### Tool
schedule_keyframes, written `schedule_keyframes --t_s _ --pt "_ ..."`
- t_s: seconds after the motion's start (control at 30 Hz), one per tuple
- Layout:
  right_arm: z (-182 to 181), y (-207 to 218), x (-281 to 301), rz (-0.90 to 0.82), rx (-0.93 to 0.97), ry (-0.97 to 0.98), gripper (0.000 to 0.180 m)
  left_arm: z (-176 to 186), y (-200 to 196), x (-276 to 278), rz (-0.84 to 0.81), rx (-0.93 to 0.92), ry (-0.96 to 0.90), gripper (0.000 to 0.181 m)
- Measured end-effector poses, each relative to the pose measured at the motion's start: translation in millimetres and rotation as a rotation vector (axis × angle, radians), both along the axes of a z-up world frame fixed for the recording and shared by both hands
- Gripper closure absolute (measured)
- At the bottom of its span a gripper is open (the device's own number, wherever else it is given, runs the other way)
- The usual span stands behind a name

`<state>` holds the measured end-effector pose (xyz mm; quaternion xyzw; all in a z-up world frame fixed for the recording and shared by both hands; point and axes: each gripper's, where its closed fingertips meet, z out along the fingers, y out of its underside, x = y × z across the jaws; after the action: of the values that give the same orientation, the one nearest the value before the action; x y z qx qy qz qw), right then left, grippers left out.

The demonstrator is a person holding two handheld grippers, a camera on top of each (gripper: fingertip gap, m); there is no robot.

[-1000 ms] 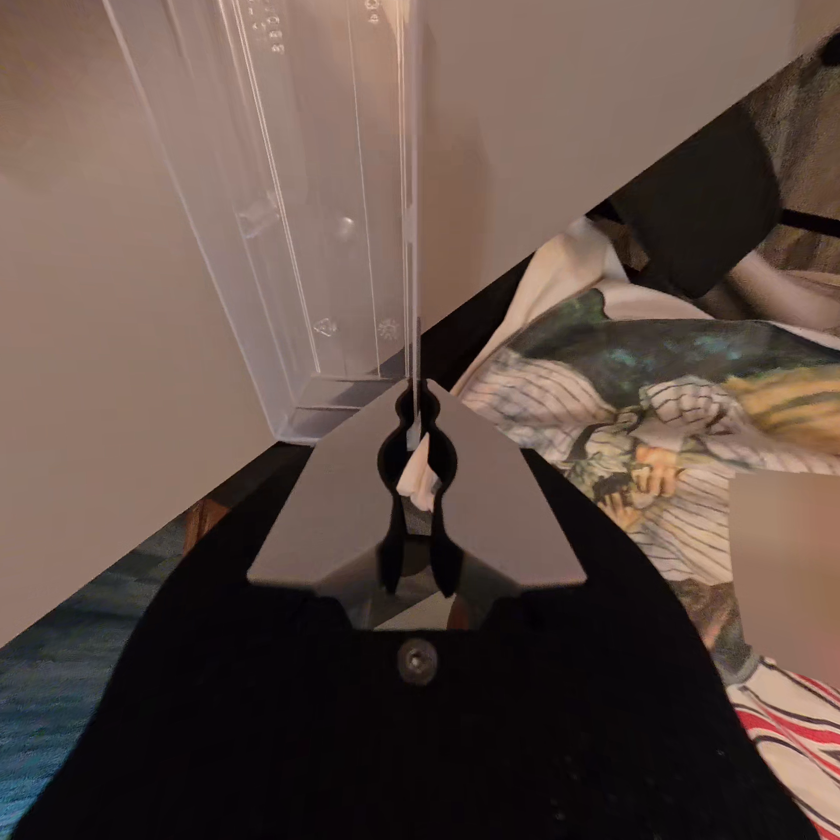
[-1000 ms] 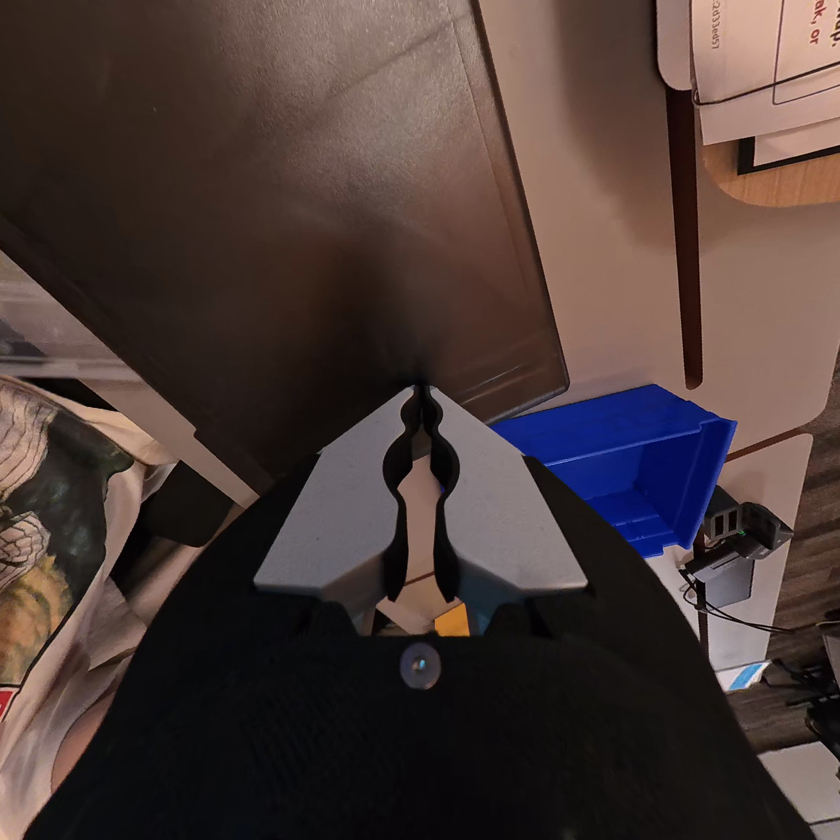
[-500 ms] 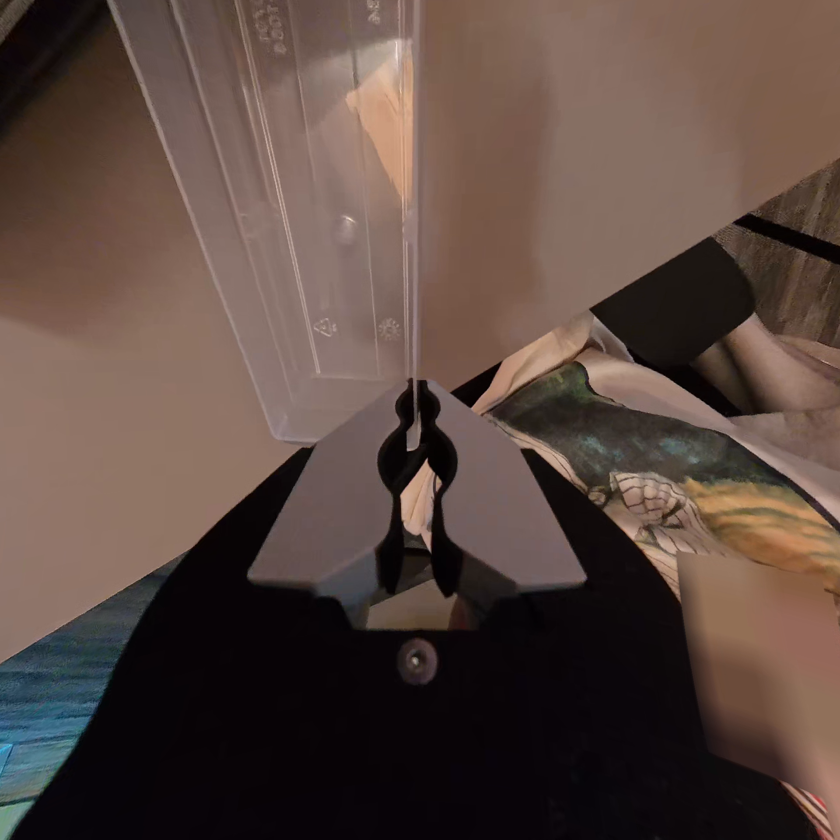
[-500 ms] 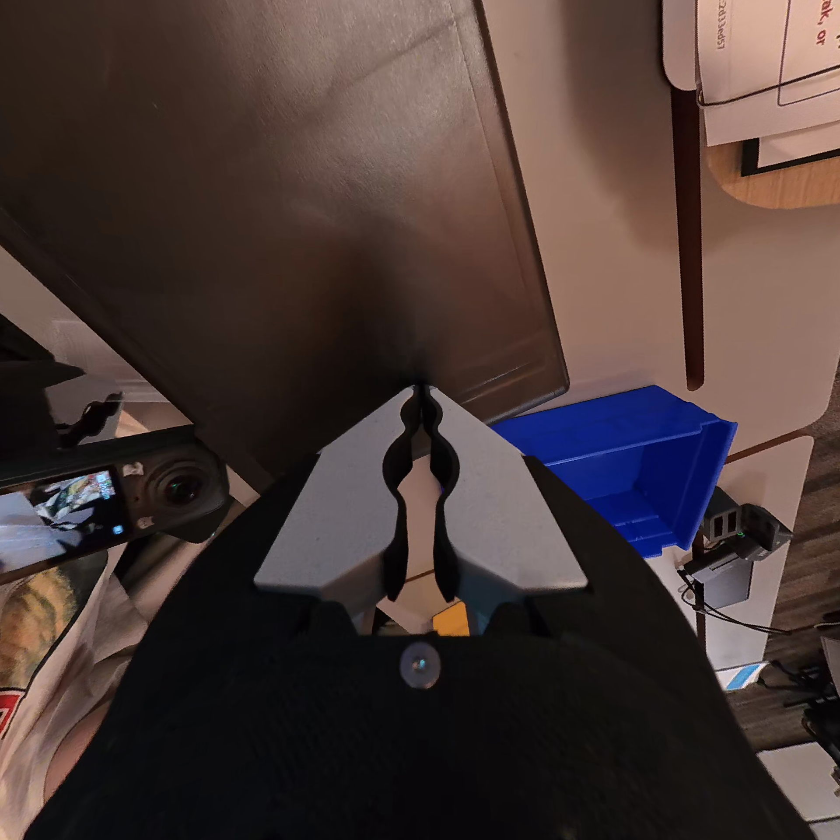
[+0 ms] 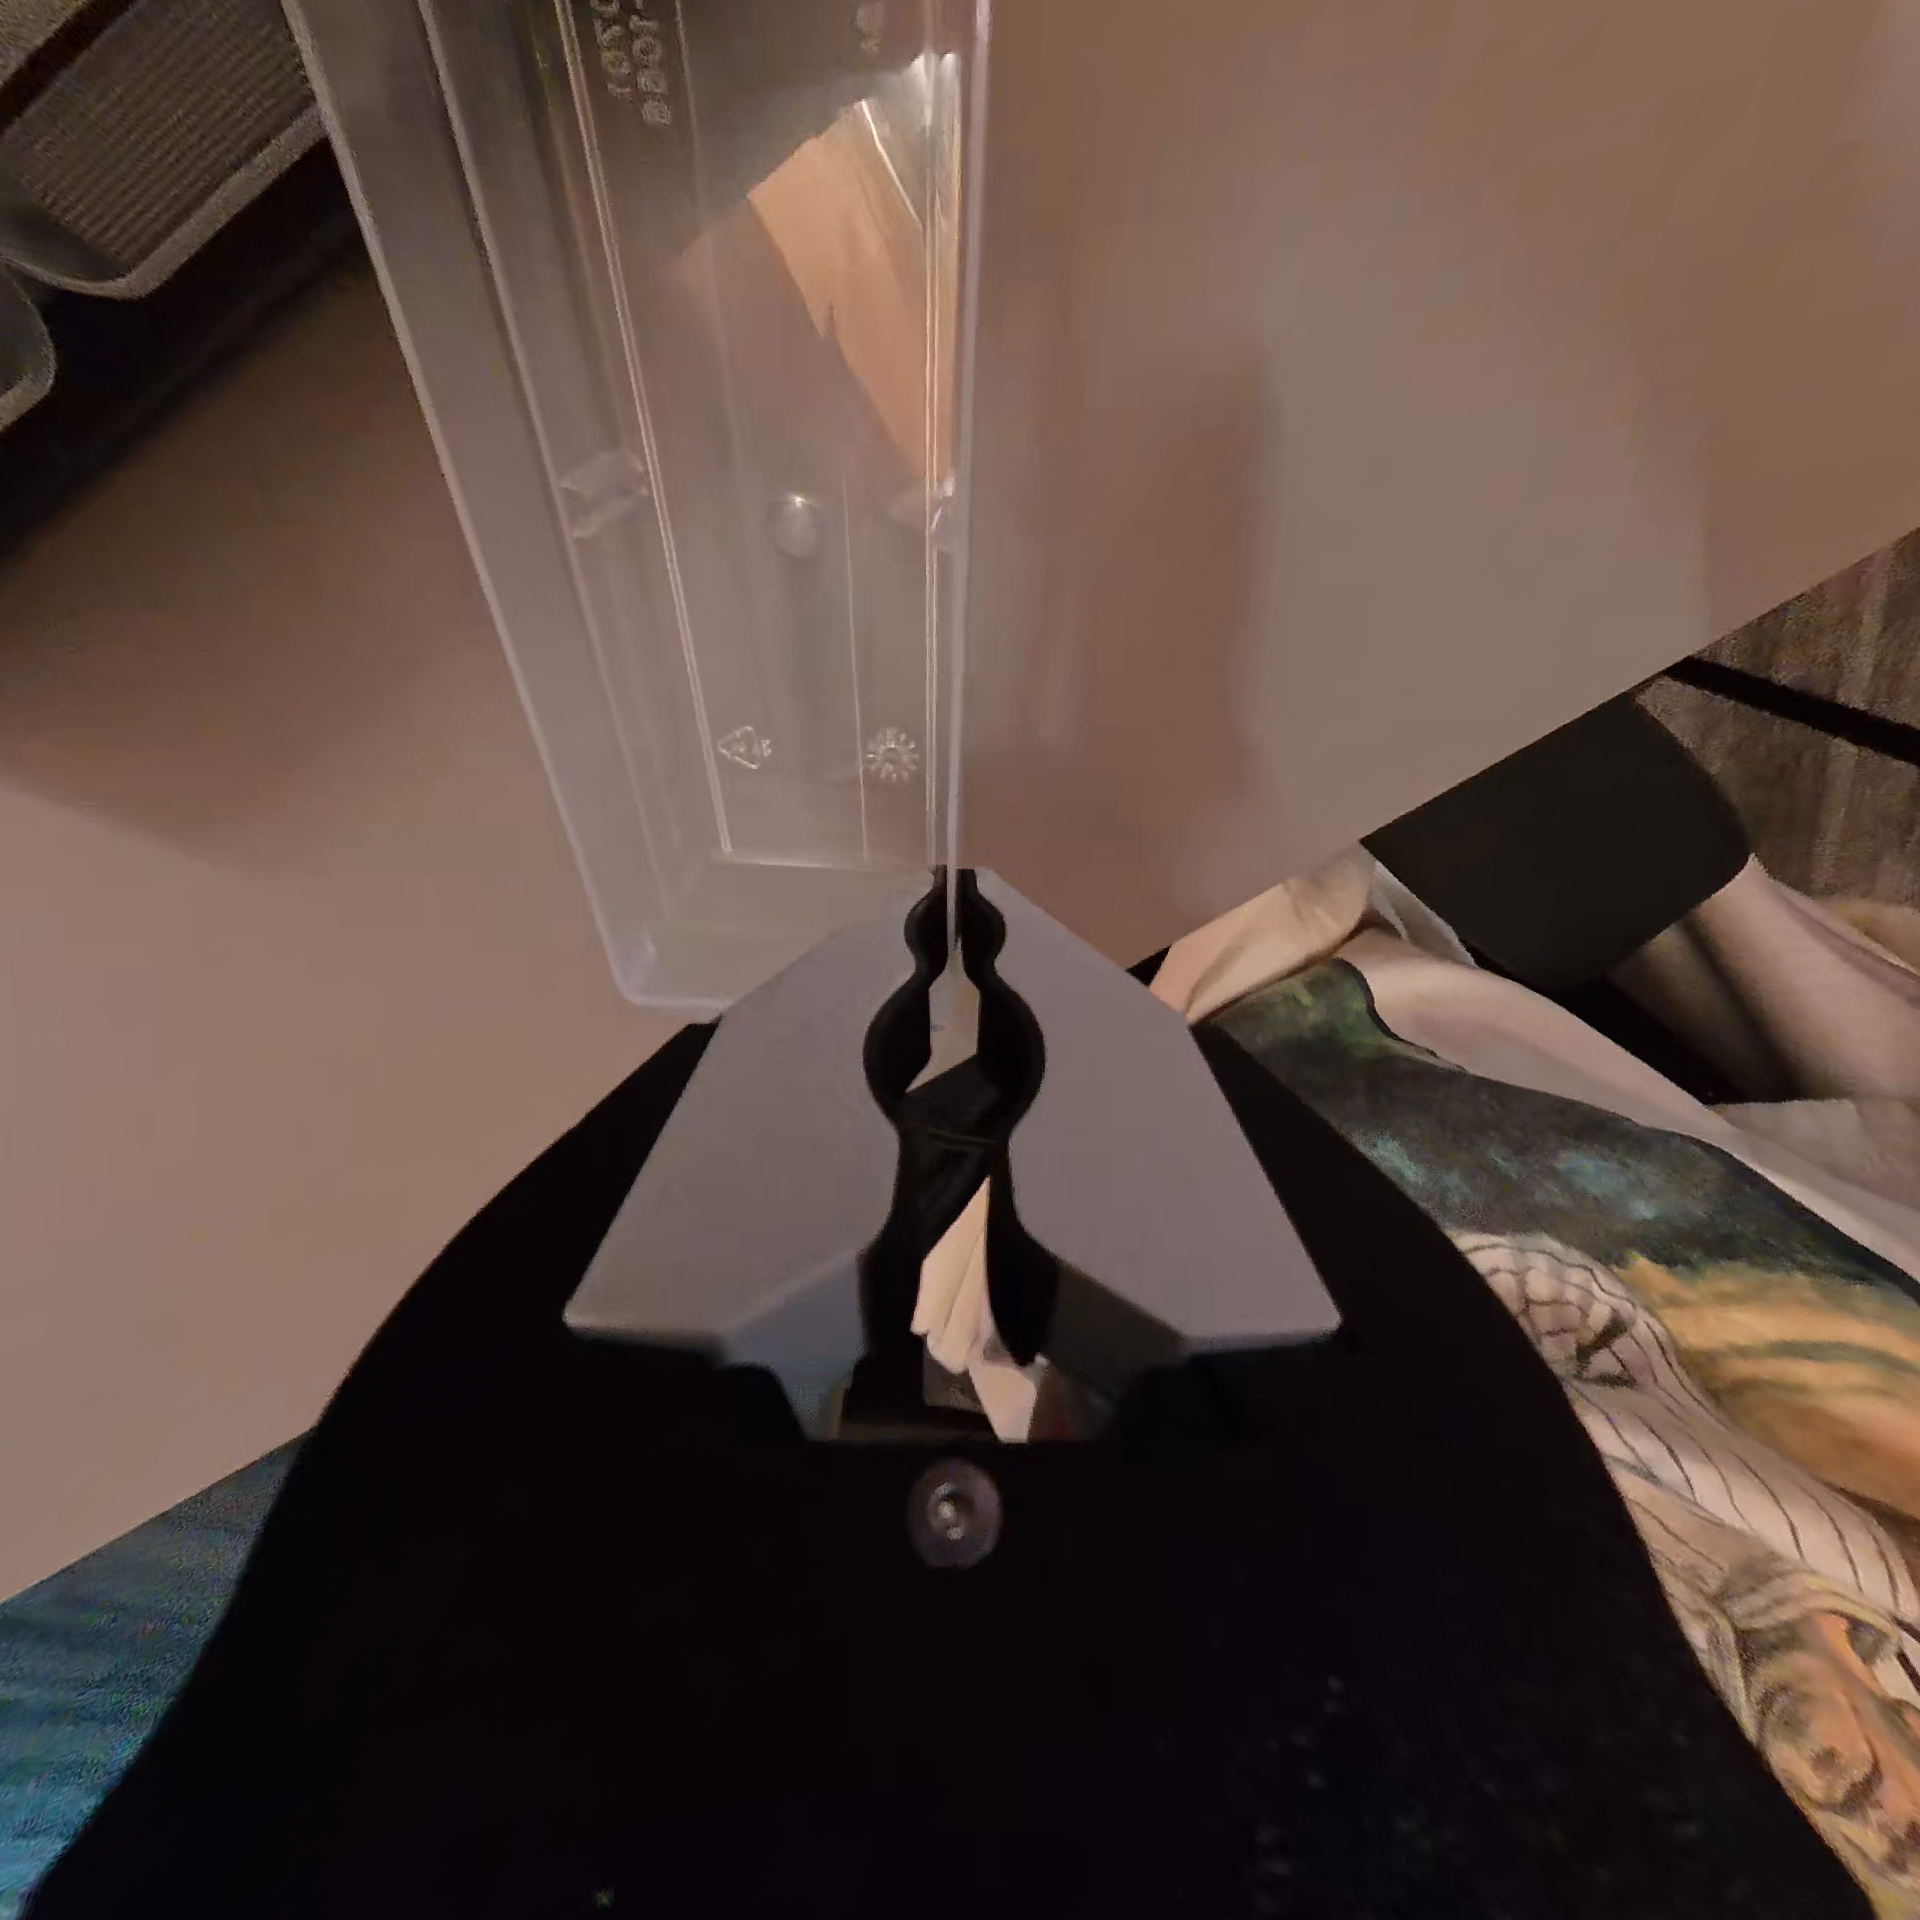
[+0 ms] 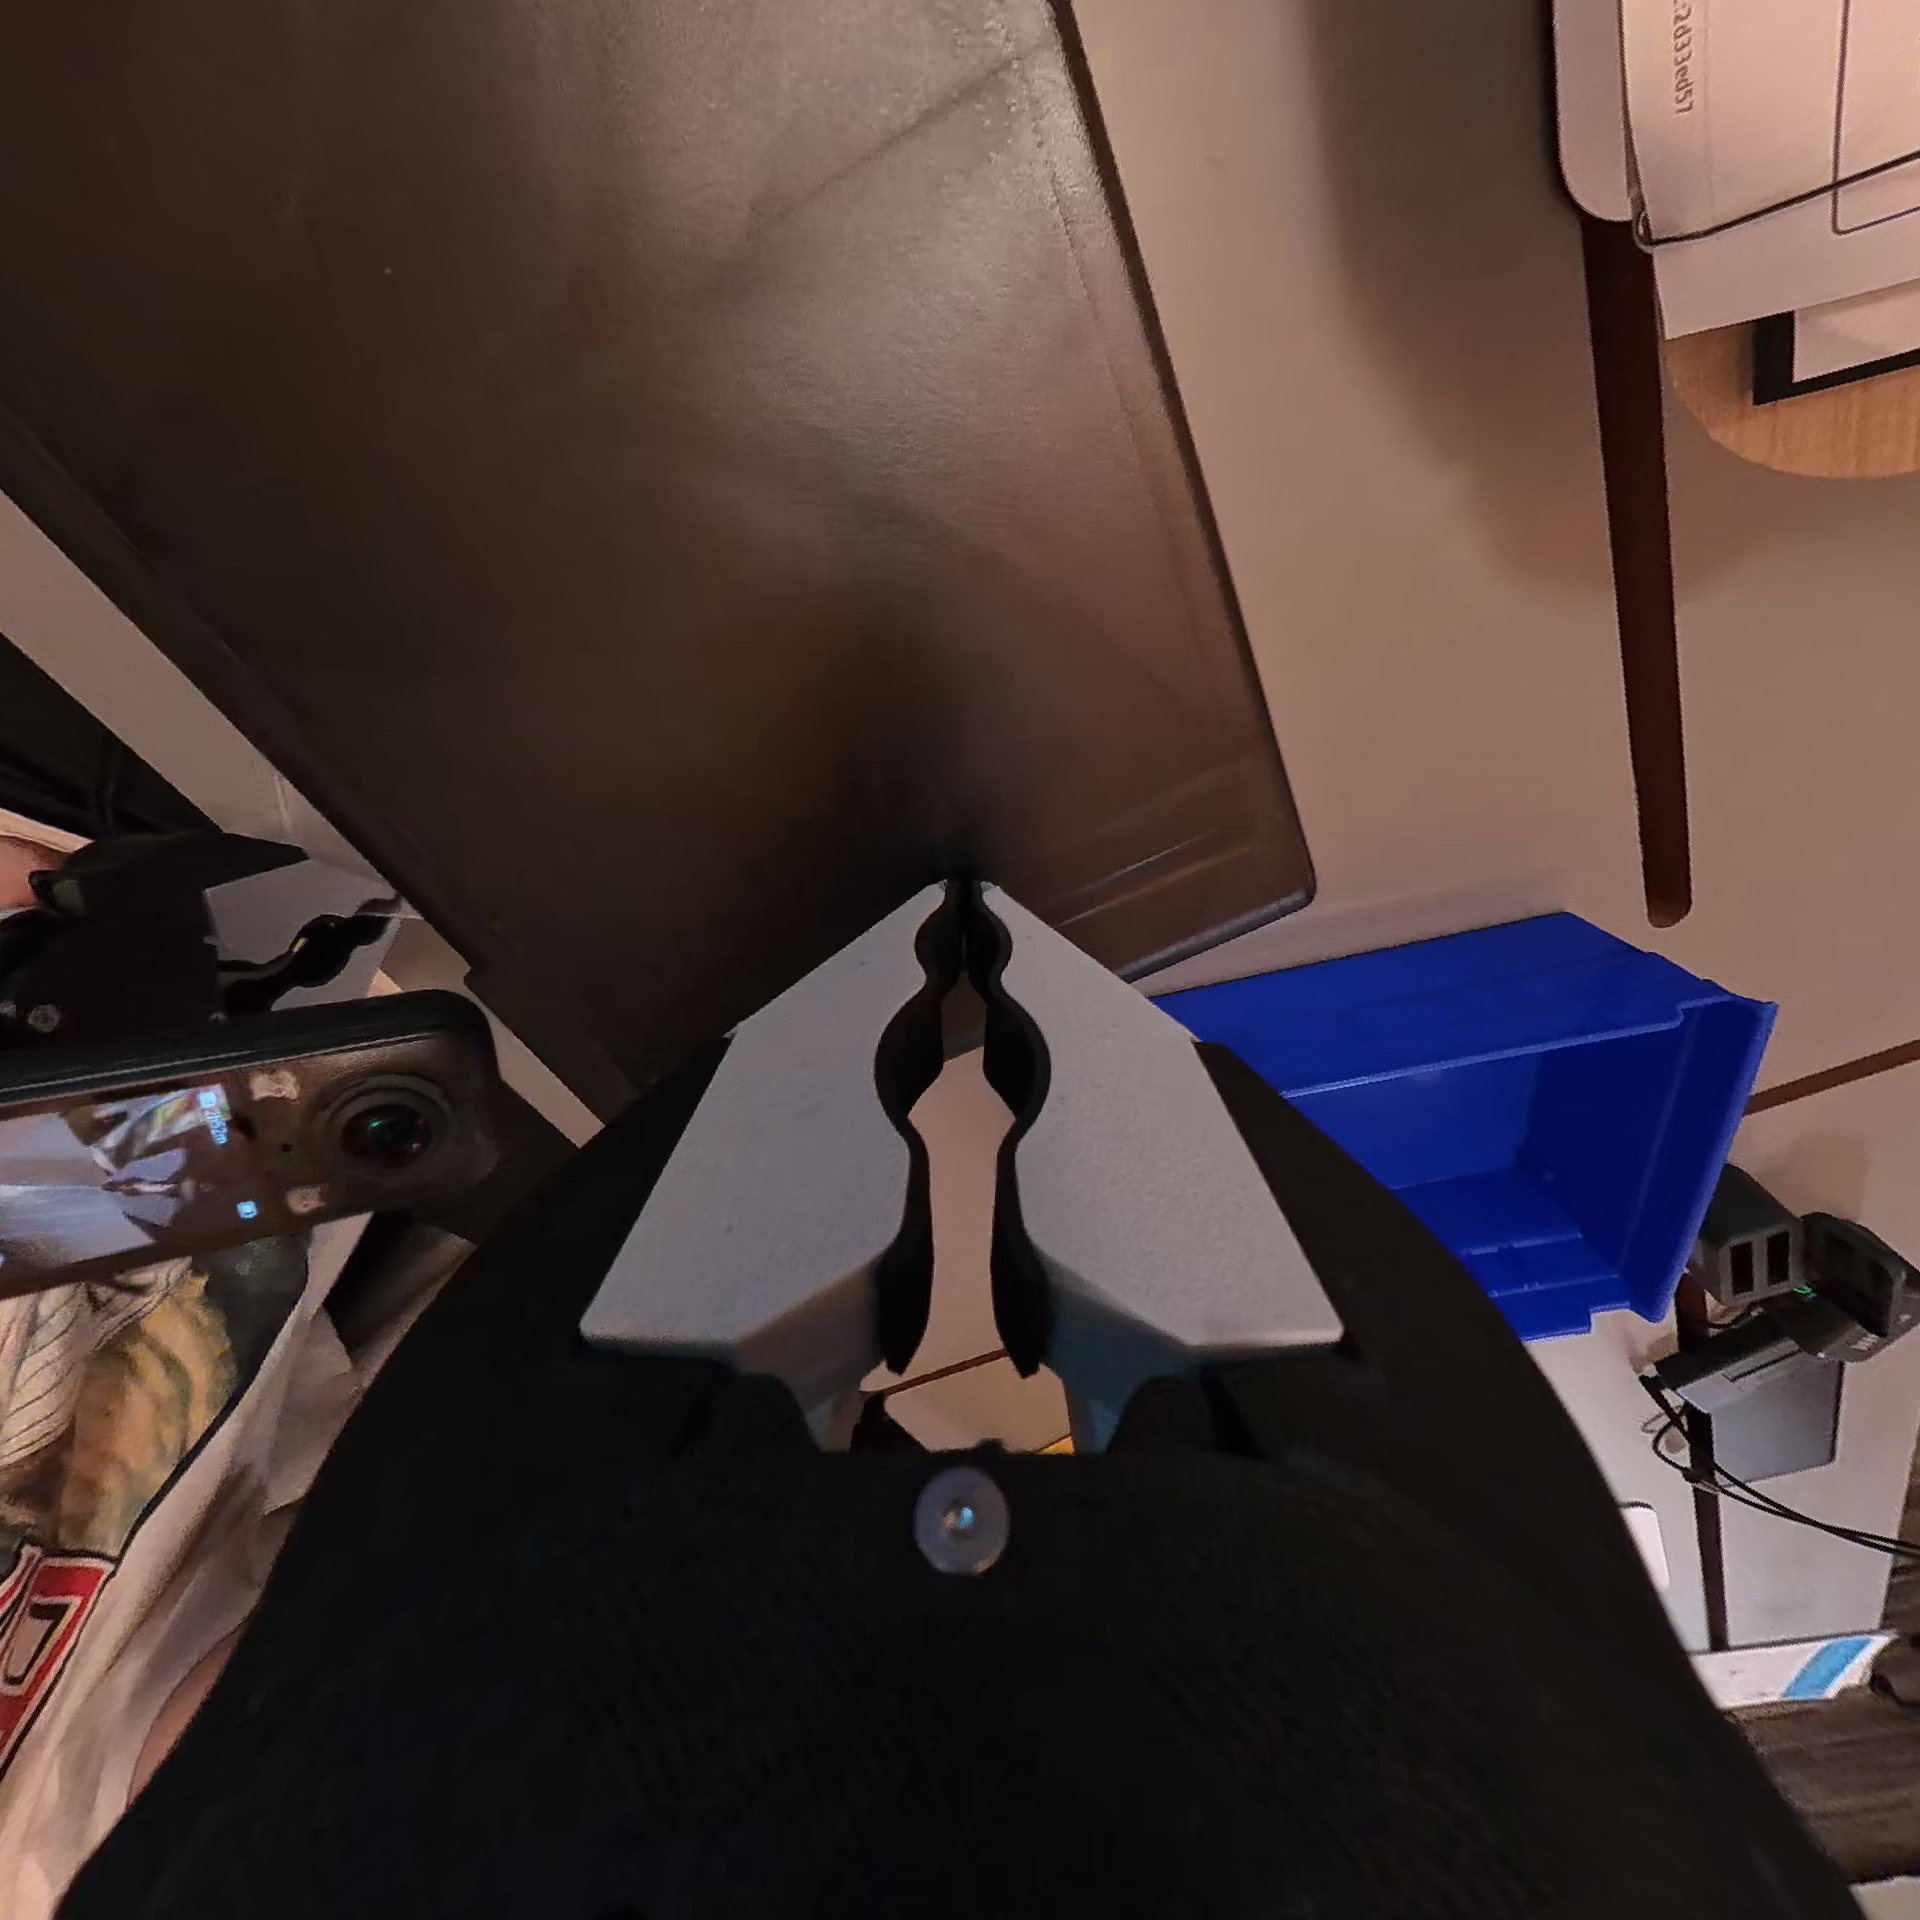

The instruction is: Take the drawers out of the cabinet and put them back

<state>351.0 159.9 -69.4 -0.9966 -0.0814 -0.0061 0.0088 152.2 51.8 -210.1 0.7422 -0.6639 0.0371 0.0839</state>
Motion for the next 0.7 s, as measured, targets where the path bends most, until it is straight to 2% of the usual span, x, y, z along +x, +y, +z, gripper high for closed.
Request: schedule_keyframes --t_s 0.33,0.6,0.7 --pt "-0.1 -0.2 0.1 0.001 -0.024 -0.053 0.180 4.6 -3.8 5.2 0.033 -0.002 -0.159 0.181" --pt "-0.2 -0.1 0.0 -0.002 -0.019 -0.048 0.180 20.1 -2.4 10.5 -0.071 0.083 -0.354 0.181" --pt "-0.2 0.0 0.0 0.000 -0.014 -0.048 0.180 22.9 -6.8 12.8 -0.081 0.063 -0.423 0.181"
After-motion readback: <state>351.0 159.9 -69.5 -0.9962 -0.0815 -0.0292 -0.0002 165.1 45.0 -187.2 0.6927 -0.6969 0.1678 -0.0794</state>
